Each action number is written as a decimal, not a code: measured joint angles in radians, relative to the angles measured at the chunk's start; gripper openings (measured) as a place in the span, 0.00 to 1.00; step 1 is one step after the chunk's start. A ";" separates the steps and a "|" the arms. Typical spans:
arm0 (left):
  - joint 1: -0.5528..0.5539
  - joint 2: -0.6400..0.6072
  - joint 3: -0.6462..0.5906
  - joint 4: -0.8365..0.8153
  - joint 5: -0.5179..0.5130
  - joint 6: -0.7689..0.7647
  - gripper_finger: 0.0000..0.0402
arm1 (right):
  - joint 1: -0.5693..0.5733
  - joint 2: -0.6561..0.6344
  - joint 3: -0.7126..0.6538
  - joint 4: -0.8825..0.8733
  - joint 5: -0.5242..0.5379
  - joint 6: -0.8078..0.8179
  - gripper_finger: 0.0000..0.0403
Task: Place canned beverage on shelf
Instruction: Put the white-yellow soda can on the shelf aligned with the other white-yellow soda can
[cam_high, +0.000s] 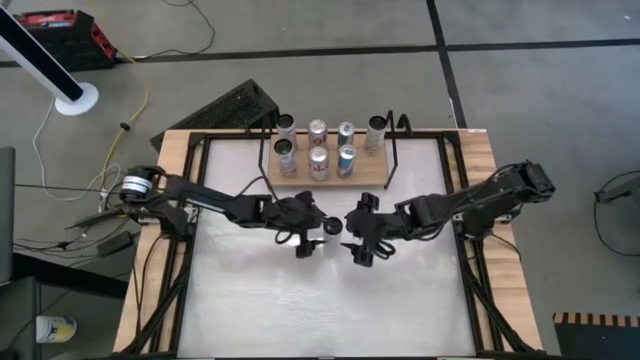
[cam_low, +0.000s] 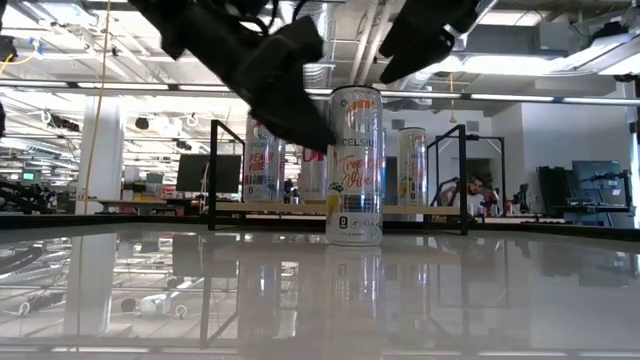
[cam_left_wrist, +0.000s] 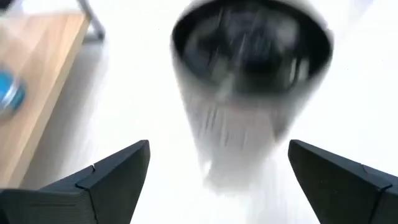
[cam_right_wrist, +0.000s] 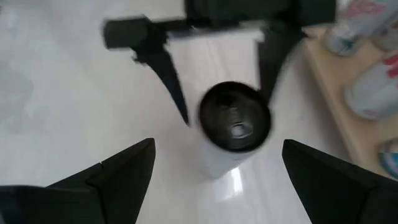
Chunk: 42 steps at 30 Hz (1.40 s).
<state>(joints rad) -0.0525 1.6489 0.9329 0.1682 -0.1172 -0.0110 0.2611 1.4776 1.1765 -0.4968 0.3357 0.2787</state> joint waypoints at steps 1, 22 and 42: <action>0.000 -0.022 0.000 -0.053 -0.010 0.000 0.91 | -0.007 0.000 0.000 0.000 0.007 0.000 0.93; -0.036 -0.580 -0.450 -0.135 -0.160 -0.158 0.92 | -0.100 0.027 0.000 0.104 -0.128 -0.094 0.93; -0.103 -0.753 -0.610 0.015 -0.230 -0.174 0.92 | -0.107 0.137 -0.003 0.123 -0.127 -0.070 0.93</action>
<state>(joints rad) -0.1555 0.8959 0.3233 0.1832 -0.3470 -0.1848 0.1543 1.6146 1.1732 -0.3735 0.2089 0.2089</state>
